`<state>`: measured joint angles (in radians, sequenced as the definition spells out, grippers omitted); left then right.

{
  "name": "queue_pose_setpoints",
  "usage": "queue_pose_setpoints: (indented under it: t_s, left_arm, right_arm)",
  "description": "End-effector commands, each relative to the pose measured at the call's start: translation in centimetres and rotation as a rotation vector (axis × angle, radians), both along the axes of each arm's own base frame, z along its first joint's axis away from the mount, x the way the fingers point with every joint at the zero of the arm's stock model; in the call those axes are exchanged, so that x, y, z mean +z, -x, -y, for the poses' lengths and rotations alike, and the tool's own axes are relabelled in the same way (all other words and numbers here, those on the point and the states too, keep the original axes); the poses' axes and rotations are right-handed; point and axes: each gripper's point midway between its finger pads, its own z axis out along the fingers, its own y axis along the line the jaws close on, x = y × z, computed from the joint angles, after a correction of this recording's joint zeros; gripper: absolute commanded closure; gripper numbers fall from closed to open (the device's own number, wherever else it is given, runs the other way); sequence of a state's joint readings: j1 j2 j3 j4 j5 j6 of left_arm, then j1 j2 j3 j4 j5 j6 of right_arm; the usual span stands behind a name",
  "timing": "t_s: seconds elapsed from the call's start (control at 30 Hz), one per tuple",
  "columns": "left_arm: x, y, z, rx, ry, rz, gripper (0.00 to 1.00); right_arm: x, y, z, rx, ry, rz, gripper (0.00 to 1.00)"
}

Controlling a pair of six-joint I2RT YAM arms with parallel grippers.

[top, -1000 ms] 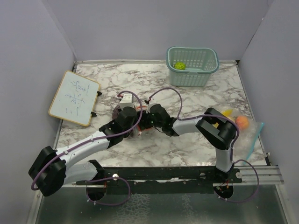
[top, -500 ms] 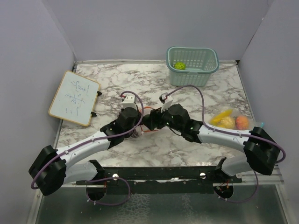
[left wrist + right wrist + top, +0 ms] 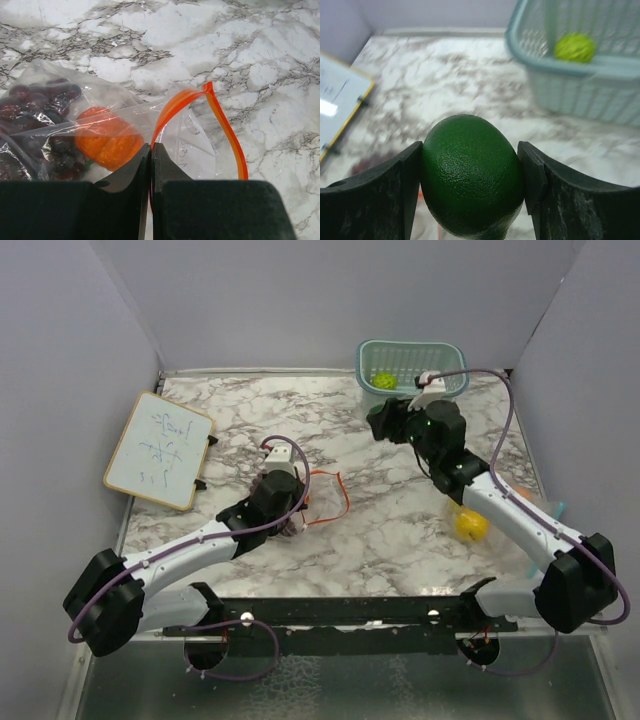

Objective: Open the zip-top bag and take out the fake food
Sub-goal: Place the fake fruit in the bin.

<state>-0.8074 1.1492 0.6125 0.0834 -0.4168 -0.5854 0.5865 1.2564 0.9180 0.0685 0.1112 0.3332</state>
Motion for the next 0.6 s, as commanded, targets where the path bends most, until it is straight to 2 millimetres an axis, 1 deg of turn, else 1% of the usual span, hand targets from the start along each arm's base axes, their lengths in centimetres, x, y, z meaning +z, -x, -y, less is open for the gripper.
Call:
queue_pose_setpoints:
  t_s: [0.0, 0.13, 0.17, 0.27, 0.33, 0.47, 0.57]
  left_arm:
    - [0.4, 0.0, 1.0, -0.028, 0.032, 0.001, 0.92]
    - [0.4, 0.2, 0.7, -0.024, 0.026, -0.006, 0.92]
    - [0.5, 0.3, 0.5, -0.020, 0.025, -0.005, 0.92]
    - [0.8, 0.4, 0.0, -0.011, 0.017, 0.001, 0.92]
    - [0.9, 0.4, -0.3, -0.003, 0.008, 0.005, 0.92]
    - [1.0, 0.4, -0.6, 0.004, -0.006, 0.010, 0.92]
    - [0.8, 0.3, -0.7, 0.007, -0.010, 0.009, 0.92]
  right_arm:
    - [4.2, -6.8, 3.1, -0.062, 0.022, 0.086, 0.41]
    - [4.9, -13.2, 5.9, -0.143, 0.019, 0.085, 0.41]
    - [5.1, -14.6, 6.6, -0.163, 0.017, 0.089, 0.40]
    - [4.6, -18.1, 8.4, -0.215, 0.026, 0.074, 0.40]
    - [4.2, -19.8, 9.1, -0.234, 0.036, 0.070, 0.40]
    - [3.0, -22.5, 9.6, -0.247, 0.052, 0.042, 0.39]
    - [2.2, -23.9, 9.6, -0.248, 0.089, 0.025, 0.35]
